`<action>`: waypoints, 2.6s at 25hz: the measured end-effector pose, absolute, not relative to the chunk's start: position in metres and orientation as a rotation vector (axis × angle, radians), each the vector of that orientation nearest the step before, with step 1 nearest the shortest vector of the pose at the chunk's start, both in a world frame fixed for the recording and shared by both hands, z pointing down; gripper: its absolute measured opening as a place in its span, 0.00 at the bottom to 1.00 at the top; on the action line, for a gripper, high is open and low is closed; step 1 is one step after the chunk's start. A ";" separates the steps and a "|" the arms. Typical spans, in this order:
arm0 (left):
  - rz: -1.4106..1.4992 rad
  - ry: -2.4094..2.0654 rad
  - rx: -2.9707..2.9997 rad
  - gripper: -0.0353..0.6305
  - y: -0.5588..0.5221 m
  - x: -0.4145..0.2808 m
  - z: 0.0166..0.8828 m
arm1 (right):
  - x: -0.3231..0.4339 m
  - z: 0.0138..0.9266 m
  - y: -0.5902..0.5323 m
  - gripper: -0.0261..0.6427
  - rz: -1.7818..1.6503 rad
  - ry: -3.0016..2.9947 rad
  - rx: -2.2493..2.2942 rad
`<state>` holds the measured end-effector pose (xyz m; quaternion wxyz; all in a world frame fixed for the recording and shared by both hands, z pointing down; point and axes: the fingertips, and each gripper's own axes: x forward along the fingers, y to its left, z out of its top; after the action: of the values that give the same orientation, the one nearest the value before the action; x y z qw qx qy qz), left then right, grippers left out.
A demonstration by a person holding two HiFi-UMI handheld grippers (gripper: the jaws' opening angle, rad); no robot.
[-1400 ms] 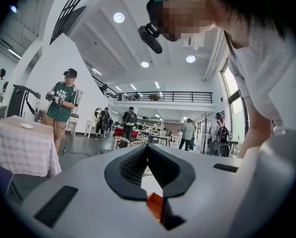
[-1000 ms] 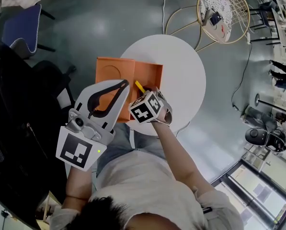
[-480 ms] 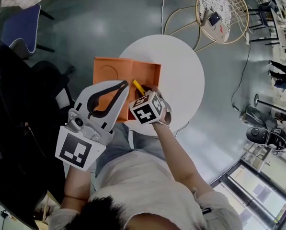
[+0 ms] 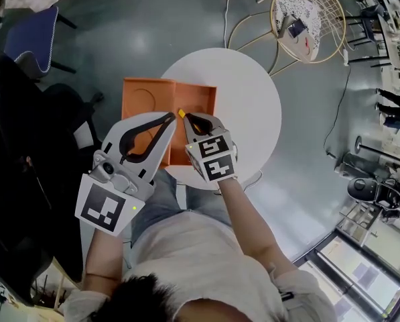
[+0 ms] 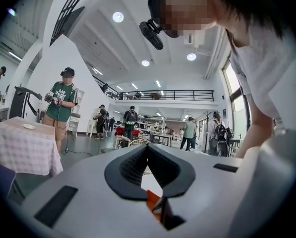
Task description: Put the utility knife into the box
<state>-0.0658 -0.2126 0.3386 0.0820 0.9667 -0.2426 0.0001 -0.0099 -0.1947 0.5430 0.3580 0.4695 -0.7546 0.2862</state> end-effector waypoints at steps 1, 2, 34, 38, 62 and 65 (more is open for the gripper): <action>0.004 -0.733 2.889 0.07 -0.210 -0.063 0.338 | -0.011 0.534 -0.196 0.05 0.751 -2.009 1.225; 0.006 -0.744 2.890 0.07 -0.207 -0.060 0.338 | -0.012 0.524 -0.197 0.05 0.752 -2.071 1.234; 0.051 -1.470 2.786 0.07 -0.047 0.054 0.282 | 0.070 0.288 -0.058 0.05 0.280 -2.959 0.732; 0.056 -1.578 2.760 0.07 -0.030 0.060 0.277 | 0.073 0.275 -0.040 0.05 0.205 -3.011 0.604; 0.085 -1.830 2.649 0.07 0.030 0.036 0.251 | 0.049 0.247 0.024 0.05 0.068 -3.097 0.285; 0.079 -1.821 2.662 0.07 0.037 0.035 0.249 | 0.048 0.246 0.031 0.05 0.052 -3.101 0.299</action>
<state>0.0352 0.0367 0.2489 -0.0424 0.8243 -0.5640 0.0245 0.0476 0.0312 0.2457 0.0129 0.0960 -0.9952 0.0166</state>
